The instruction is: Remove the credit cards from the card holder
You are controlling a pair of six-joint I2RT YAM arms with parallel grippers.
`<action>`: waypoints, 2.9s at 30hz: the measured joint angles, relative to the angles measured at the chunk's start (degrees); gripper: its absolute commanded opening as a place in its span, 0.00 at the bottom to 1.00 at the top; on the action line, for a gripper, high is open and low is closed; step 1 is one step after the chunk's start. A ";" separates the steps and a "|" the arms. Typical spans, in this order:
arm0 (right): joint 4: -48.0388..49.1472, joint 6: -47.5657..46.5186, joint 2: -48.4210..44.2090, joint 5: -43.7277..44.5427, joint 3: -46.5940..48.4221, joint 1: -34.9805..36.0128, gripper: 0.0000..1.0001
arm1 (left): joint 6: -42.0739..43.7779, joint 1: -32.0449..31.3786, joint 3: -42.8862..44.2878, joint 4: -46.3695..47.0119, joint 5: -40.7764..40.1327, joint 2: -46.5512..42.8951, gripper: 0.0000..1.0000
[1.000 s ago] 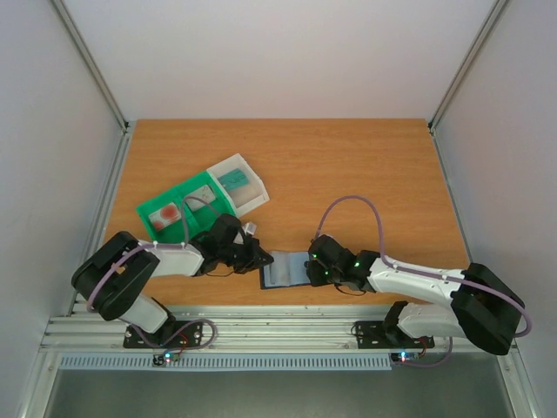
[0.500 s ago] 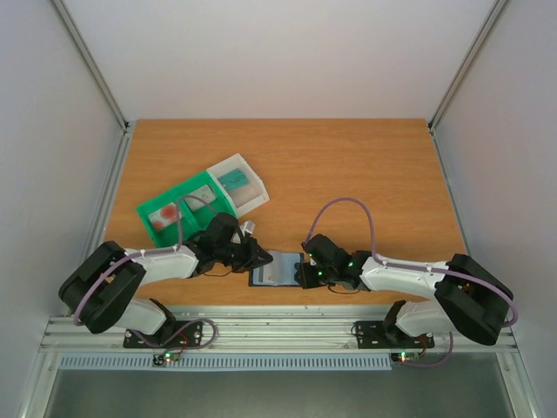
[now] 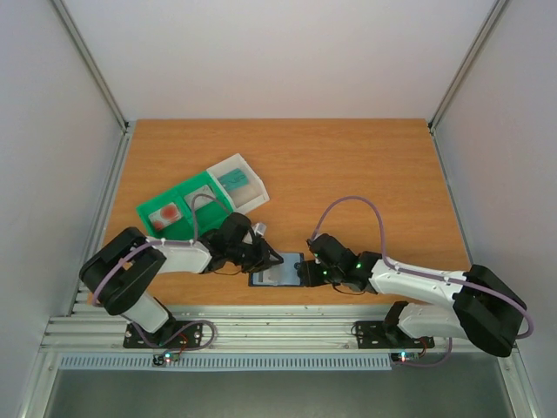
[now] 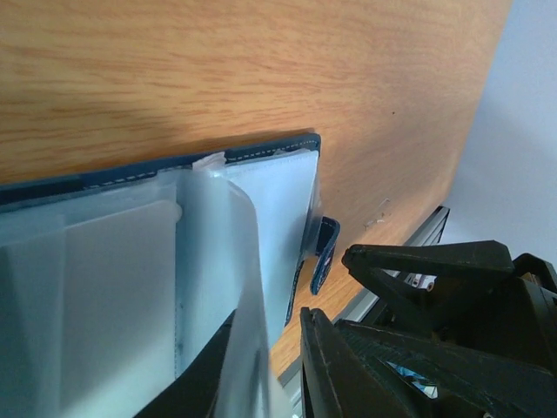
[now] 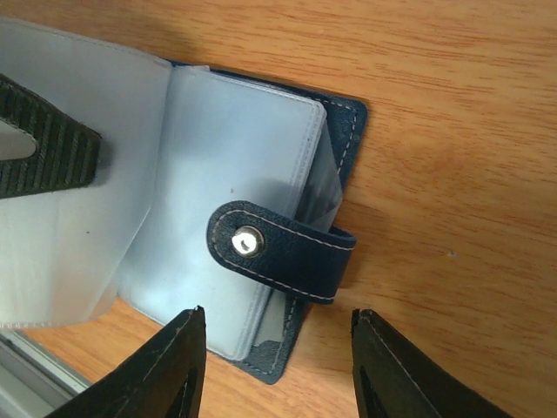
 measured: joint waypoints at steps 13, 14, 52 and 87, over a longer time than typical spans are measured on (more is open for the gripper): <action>-0.02 -1.75 7.30 2.19 3.17 0.00 0.66 | -1.86 -1.95 0.26 2.43 -0.92 1.66 0.12; 0.11 -1.81 7.87 2.49 3.37 0.00 0.66 | -1.88 -1.95 0.26 2.43 -0.98 1.68 0.12; -2.91 -1.01 3.98 16.00 3.54 0.04 0.26 | -1.86 -5.16 7.28 4.44 -1.05 7.76 0.30; 0.15 4.63 -0.09 -4.57 4.46 0.33 0.22 | 3.45 -1.66 2.49 -14.93 -11.54 -7.43 0.40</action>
